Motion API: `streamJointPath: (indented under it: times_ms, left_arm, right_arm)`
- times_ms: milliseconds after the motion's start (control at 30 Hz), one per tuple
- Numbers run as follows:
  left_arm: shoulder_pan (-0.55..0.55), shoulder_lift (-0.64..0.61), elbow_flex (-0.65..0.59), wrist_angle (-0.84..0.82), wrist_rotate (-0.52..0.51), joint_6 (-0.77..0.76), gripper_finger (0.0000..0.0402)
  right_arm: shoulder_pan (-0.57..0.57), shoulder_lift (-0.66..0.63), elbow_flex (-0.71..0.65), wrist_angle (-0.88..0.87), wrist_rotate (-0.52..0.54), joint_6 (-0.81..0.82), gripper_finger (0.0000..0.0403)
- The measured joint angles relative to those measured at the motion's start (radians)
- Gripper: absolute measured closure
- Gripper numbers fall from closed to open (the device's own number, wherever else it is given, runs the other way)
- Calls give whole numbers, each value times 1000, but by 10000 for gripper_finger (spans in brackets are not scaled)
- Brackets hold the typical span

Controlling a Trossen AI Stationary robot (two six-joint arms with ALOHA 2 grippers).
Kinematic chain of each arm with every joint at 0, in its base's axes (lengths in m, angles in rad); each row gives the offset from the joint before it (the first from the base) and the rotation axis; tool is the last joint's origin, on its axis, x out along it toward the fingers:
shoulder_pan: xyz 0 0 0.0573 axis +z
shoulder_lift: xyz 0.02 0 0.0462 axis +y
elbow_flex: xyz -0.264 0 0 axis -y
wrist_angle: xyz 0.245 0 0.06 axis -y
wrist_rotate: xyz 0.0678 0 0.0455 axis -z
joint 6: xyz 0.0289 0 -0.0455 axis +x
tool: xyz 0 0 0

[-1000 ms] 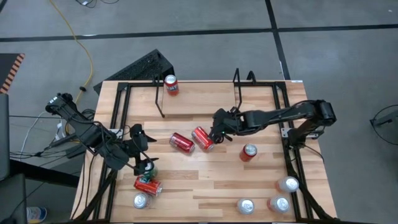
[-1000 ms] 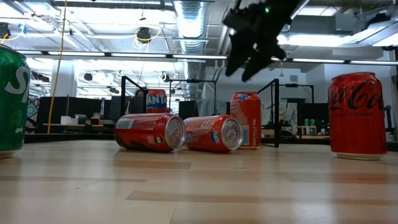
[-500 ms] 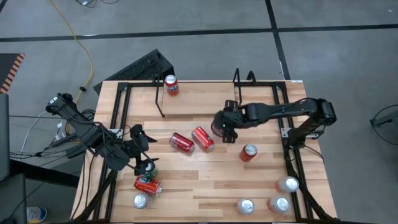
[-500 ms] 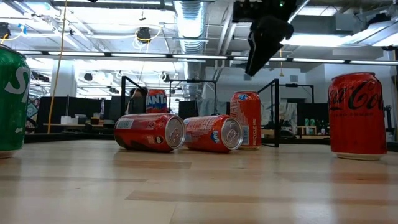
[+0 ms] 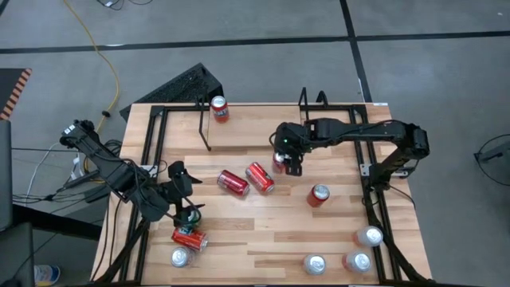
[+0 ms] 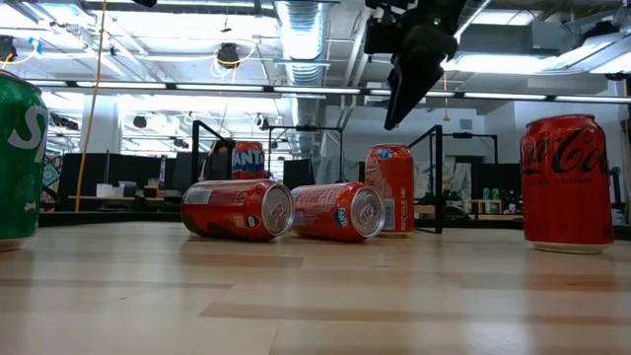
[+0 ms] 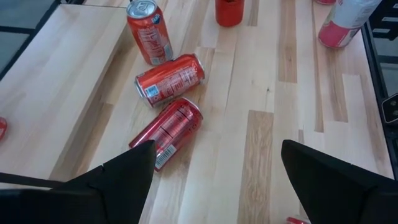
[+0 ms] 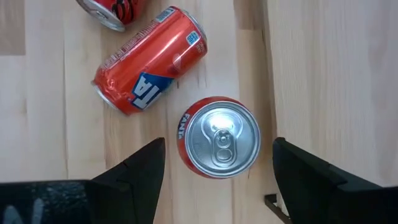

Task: Place canned beverage on shelf
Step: Put the red soda can on the shelf and align with the other red soda can

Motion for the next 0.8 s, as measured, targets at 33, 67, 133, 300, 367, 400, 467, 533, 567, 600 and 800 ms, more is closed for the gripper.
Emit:
streamJointPath:
  times_ms: [33, 67, 133, 300, 367, 400, 467, 533, 567, 600, 800]
  left_arm:
    - [0, 0, 0, 0, 0, 0, 70]
    - [0, 0, 0, 0, -1, 0, 70]
    - [0, 0, 0, 0, 0, 0, 70]
    - [0, 0, 0, 0, -2, 4, 70]
    - [0, 0, 0, 0, -2, 6, 70]
    - [0, 0, 0, 0, -2, 7, 70]
    - [0, 0, 0, 0, -2, 7, 70]
    - [0, 0, 0, 0, -2, 7, 70]
    - [0, 0, 0, 1, -1, 7, 70]
    - [0, 0, 0, 1, 0, 7, 70]
    - [0, 0, 0, 2, 0, 6, 70]
  right_arm:
    - [2, 0, 0, 0, 0, -14, 126]
    - [5, 0, 0, 0, 0, -24, 126]
    - [11, 0, 0, 4, 0, -23, 126]
    - [9, 0, 0, 3, 12, 17, 126]
    - [6, 1, 0, 3, 13, 24, 126]
    - [7, 10, 1, 4, 15, 26, 125]
    - [7, 28, 2, 9, 15, 26, 117]
    - [7, 47, 0, 0, 19, 29, 101]
    - [8, 56, 1, 4, 21, 34, 90]
    - [8, 65, 2, 5, 23, 35, 78]
    - [7, 109, 1, -29, 31, 91, 21]
